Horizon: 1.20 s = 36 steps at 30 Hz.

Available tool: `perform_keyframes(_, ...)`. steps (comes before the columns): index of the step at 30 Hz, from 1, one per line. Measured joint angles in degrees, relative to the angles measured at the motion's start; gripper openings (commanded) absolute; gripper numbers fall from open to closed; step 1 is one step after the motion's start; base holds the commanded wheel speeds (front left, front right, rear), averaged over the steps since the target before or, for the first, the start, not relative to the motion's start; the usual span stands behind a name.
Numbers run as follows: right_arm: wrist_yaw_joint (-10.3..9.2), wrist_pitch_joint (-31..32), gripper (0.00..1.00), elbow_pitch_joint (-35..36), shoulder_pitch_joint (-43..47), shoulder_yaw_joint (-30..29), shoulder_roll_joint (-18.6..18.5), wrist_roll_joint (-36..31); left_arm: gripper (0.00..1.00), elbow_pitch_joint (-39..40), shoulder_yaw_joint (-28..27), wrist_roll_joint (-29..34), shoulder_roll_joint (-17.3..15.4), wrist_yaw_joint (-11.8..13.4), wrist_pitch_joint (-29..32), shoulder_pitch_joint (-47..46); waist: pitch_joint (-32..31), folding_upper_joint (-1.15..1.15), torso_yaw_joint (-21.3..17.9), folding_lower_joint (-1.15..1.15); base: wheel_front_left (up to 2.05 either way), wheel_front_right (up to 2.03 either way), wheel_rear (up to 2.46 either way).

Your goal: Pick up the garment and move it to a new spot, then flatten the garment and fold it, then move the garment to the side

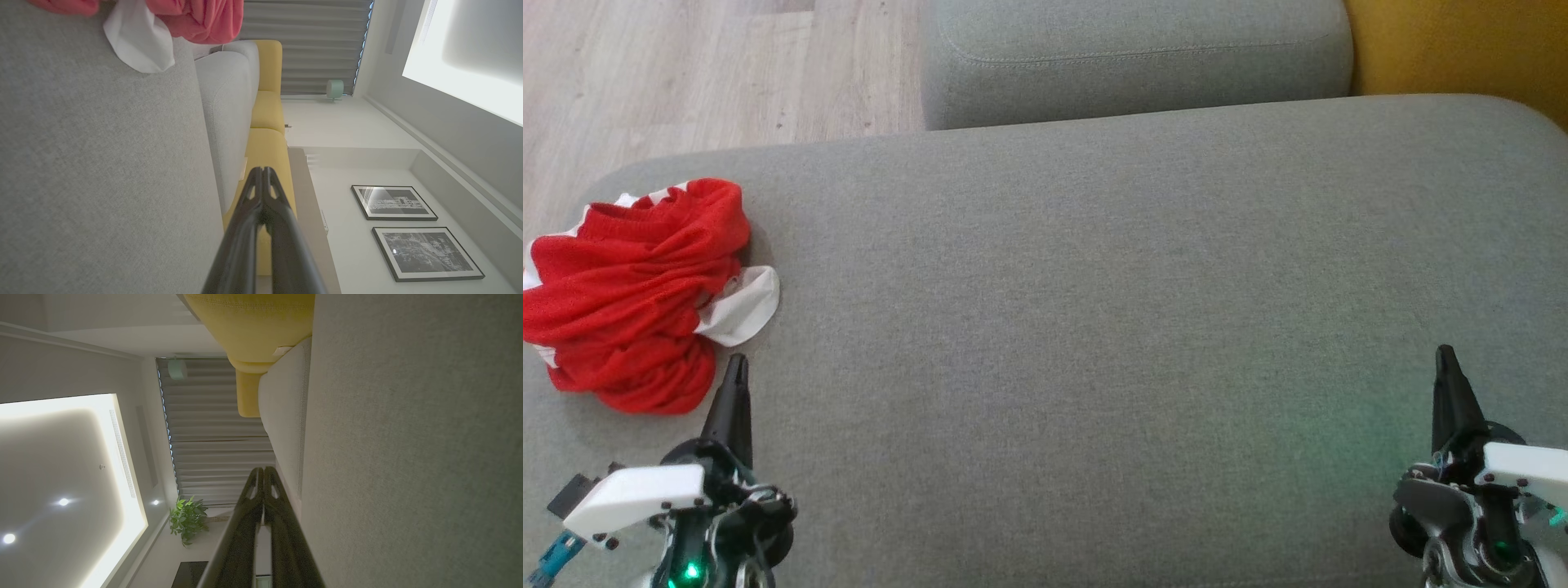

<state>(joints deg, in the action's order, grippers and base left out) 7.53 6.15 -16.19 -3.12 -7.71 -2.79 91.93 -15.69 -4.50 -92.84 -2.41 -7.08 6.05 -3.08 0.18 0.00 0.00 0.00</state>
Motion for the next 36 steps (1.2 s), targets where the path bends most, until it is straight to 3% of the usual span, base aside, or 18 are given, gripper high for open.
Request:
perform_keyframes(24,0.00,0.00,0.00,0.00,0.00,0.00,0.00,0.00,0.00,0.00,0.00,0.00,0.00,0.01,0.00,0.00,0.00,0.00,0.00,0.00,0.00,0.00,0.00)
perform_keyframes(25,0.00,0.00,1.00,-0.48,0.12,0.04,0.01,-0.01,1.00,-0.45,0.07,-0.02,0.02,0.03,-0.03,0.10,0.00,0.00,0.00,0.00,0.00,0.00,0.00)
perform_keyframes(31,0.00,-0.03,1.00,-6.01,4.21,0.23,0.19,-0.02,1.00,-6.04,0.23,-0.02,0.92,0.23,-0.10,4.82,0.02,0.00,-0.01,0.00,0.00,0.00,0.00)
perform_keyframes(36,0.00,-0.62,1.00,-6.33,4.98,1.38,0.22,-0.30,1.00,-6.14,0.55,0.18,0.97,0.26,-0.69,6.13,-0.25,0.00,-0.10,0.00,0.00,0.00,0.00)
